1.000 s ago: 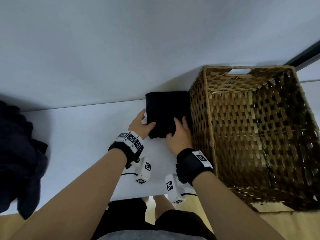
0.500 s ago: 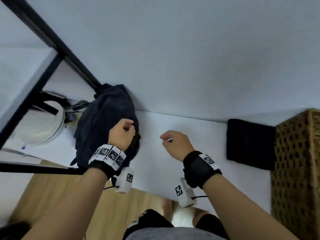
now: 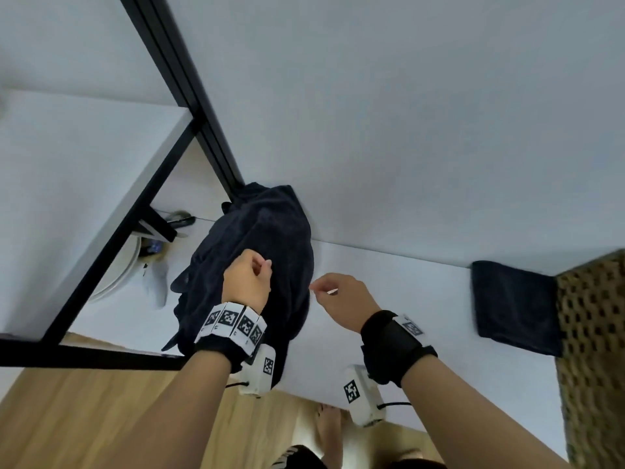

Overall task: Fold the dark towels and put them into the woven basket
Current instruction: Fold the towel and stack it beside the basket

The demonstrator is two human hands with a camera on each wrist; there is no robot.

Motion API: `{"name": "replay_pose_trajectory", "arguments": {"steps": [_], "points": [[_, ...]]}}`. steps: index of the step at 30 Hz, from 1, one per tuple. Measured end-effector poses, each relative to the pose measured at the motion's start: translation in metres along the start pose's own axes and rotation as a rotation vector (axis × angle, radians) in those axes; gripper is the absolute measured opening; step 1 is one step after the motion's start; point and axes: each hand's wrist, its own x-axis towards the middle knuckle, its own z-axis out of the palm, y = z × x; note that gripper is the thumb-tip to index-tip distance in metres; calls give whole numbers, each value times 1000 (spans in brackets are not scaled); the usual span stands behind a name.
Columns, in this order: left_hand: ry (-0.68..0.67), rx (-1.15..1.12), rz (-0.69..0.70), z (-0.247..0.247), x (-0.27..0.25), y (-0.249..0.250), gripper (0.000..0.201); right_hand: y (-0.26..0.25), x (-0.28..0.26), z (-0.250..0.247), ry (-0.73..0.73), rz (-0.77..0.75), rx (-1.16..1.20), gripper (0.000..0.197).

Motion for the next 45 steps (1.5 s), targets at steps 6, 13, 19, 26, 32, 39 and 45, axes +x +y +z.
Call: {"name": "replay_pose_trajectory", "arguments": {"steps": [6, 13, 19, 26, 32, 39, 45], "points": [[-60, -214, 44, -23, -9, 49, 17, -23, -7, -43, 133, -18, 13, 18], [-118, -396, 329, -78, -41, 146, 15, -34, -31, -98, 209, -24, 111, 31], [-253, -597, 488, -99, -97, 213, 12, -23, -82, -123, 282, -25, 245, 50], [-396, -836, 515, -85, -169, 254, 14, 16, -165, -157, 223, 4, 533, 19], [-403, -789, 497, -66, -216, 254, 12, 43, -226, -171, 368, -98, 736, 17], [-386, -638, 441, -42, -242, 196, 12, 58, -281, -174, 480, -33, 1059, 31], [-426, -587, 165, 6, -249, 126, 11, 65, -309, -145, 455, 48, 1087, 28]]}}
